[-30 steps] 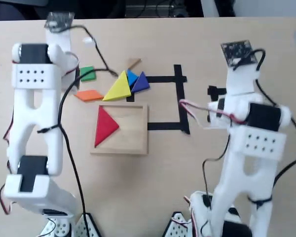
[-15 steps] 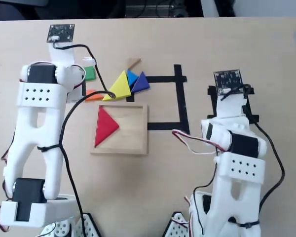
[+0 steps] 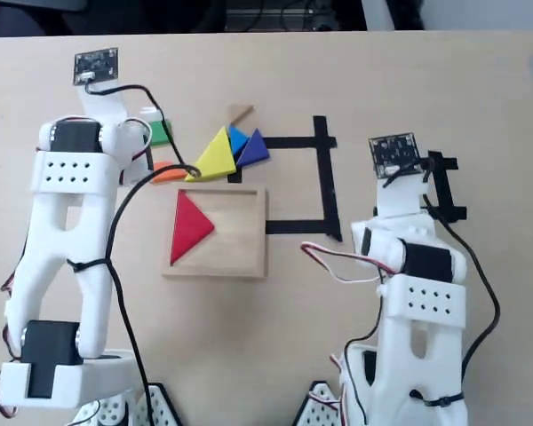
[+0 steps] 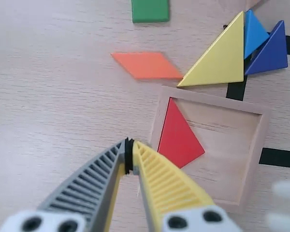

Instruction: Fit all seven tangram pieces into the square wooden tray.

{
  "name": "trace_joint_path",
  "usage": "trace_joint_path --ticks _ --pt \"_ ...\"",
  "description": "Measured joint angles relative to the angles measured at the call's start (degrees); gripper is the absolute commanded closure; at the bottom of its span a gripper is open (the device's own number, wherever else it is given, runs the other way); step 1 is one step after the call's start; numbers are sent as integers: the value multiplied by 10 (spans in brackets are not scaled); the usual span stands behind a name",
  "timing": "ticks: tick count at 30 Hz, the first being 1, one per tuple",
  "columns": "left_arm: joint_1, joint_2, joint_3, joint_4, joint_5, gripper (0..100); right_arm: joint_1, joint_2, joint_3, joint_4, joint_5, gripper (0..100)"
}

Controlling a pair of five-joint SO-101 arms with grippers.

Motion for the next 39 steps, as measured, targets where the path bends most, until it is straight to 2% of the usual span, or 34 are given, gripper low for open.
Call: trace_joint_path --ticks 6,9,16,22,29,35,39 --pt "43 0 64 -119 4 960 2 0 5 -19 1 987" --pt "47 0 81 -188 -8 959 40 0 19 -44 0 987" --pt "65 52 40 -248 -40 895 62 0 55 -94 0 987" --pt "76 286 -207 -179 -46 895 62 0 57 -97 0 987" --pt "88 560 -592 -108 -138 893 62 0 59 -97 0 987" --pt "88 767 -862 -110 -168 890 62 0 59 -97 0 987" --pt "91 876 -968 -153 -170 890 62 0 59 -97 0 987"
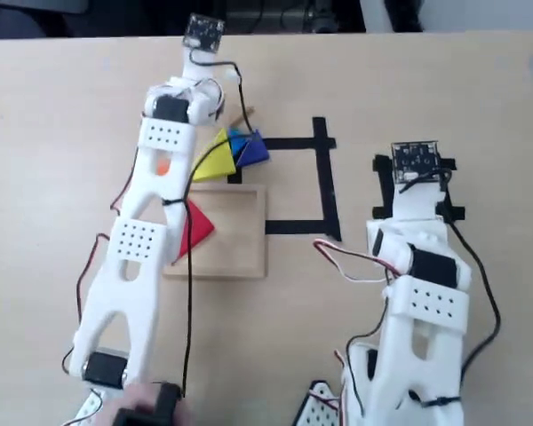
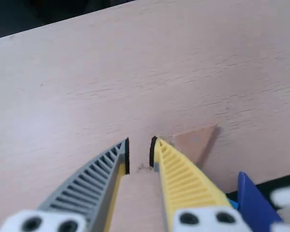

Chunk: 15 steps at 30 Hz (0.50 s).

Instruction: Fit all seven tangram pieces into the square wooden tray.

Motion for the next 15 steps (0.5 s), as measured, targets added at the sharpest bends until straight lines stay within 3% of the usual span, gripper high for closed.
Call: trace_joint_path --ticks 10,15 --pt "3 119 -12 -280 0 895 0 0 18 -23 0 987" --pt "7 160 -12 -339 0 891 0 0 18 -24 0 987"
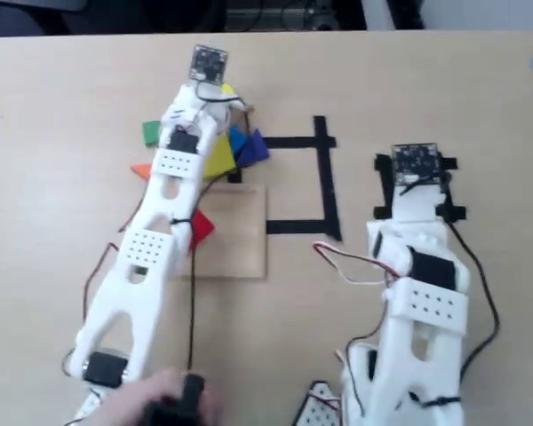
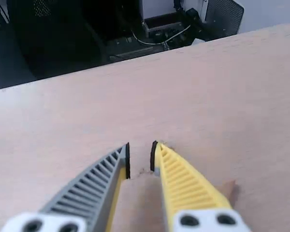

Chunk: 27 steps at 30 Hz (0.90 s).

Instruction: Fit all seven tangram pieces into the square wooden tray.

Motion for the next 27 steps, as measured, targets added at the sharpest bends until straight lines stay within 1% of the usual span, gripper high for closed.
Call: trace_joint_path --ticks 2,7,9,12,15,19,23,27 --pt "0 4 0 16 0 891 0 0 0 0 0 987" --pt "1 -1 -12 114 -52 894 1 0 0 0 0 987" --pt "1 -7 -19 155 -55 894 1 0 0 0 8 987" --pt "1 -13 -25 179 -47 892 1 0 0 0 11 987" --pt "1 -13 -25 185 -27 892 1 0 0 0 11 987" --pt "1 -14 -28 197 -24 892 1 0 0 0 11 987" --pt "1 -43 -31 267 -22 893 1 0 0 0 11 987" --pt "2 -78 -30 338 2 893 1 0 0 0 11 987"
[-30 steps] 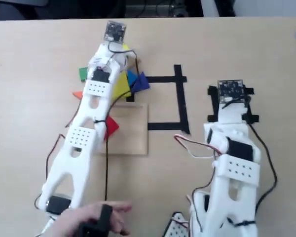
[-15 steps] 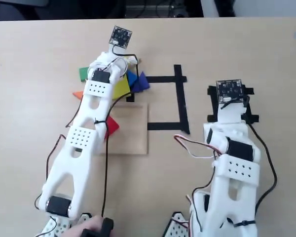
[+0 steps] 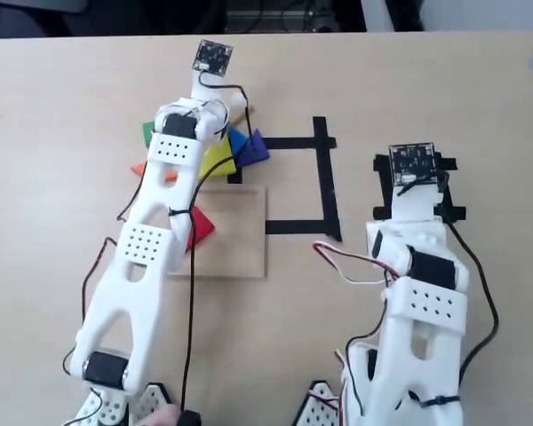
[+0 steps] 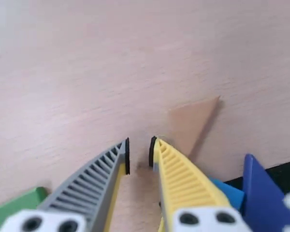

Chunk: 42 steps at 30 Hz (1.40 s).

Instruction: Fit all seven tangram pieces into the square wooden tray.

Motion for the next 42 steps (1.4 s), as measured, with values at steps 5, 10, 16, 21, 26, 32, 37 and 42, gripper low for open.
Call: trace_joint_path --ticks 5,10,16,21,26,32,37,42 --pt "4 -10 0 15 11 891 0 0 0 0 0 987" --pt "4 -10 0 -21 20 891 0 0 0 0 0 987" --pt "4 -10 0 -134 21 863 0 0 0 0 0 987" --pt "4 -9 18 -181 21 840 0 0 0 0 0 987" --pt "4 -10 20 -179 31 840 0 0 0 0 0 987" --pt "10 -9 20 -179 32 840 0 0 0 0 0 987" --pt "10 -9 20 -176 32 841 0 0 0 0 0 987" --pt "4 -9 18 -151 32 841 0 0 0 0 0 987"
